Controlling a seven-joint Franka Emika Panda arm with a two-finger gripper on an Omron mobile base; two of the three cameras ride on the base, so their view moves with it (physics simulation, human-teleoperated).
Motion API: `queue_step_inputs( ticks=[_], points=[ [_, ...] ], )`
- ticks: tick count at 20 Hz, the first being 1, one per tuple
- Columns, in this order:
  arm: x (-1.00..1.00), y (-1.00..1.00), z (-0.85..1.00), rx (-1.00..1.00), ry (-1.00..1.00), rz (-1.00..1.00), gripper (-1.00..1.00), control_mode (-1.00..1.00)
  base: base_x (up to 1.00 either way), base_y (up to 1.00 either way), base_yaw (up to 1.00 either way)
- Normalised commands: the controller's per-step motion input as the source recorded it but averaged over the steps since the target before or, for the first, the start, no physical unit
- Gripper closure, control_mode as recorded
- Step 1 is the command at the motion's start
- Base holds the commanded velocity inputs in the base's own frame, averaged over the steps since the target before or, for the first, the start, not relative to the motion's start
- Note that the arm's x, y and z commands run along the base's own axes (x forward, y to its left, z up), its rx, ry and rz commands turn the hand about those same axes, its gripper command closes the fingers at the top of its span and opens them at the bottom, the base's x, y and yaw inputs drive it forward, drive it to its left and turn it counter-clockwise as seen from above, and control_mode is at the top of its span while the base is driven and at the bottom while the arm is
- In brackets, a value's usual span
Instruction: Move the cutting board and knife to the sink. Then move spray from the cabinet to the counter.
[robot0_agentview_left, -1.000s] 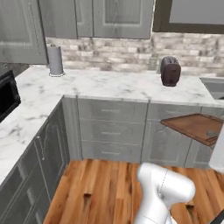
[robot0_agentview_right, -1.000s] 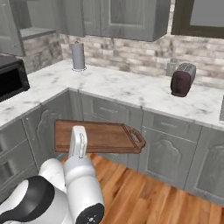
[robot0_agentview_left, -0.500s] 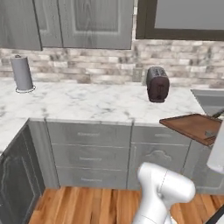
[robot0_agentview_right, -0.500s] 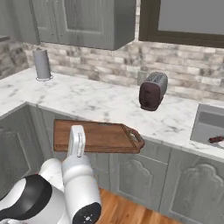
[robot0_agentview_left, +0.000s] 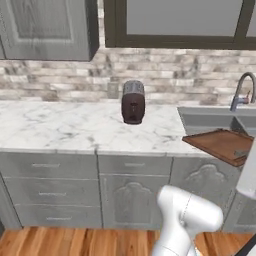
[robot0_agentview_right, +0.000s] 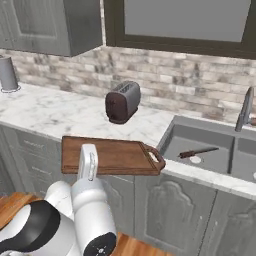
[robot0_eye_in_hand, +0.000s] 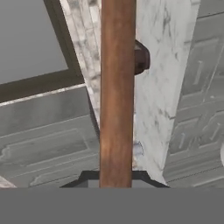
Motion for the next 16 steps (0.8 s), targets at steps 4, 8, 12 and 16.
queue_step_inputs(
  ticks=[4, 8, 12, 16],
  points=[
    [0.00, 0.00, 0.00, 0.00, 0.00, 0.00, 1.00, 1.00, 0.46, -1.00, -0.03],
    [0.00, 0.00, 0.00, 0.00, 0.00, 0.00, 1.00, 1.00, 0.99, -0.92, 0.00],
    [0.00, 0.00, 0.00, 0.00, 0.00, 0.00, 1.00, 1.00, 1.00, 0.03, -0.05],
    [0.00, 0.00, 0.00, 0.00, 0.00, 0.00, 1.00, 1.00, 1.00, 0.00, -0.08]
  ],
)
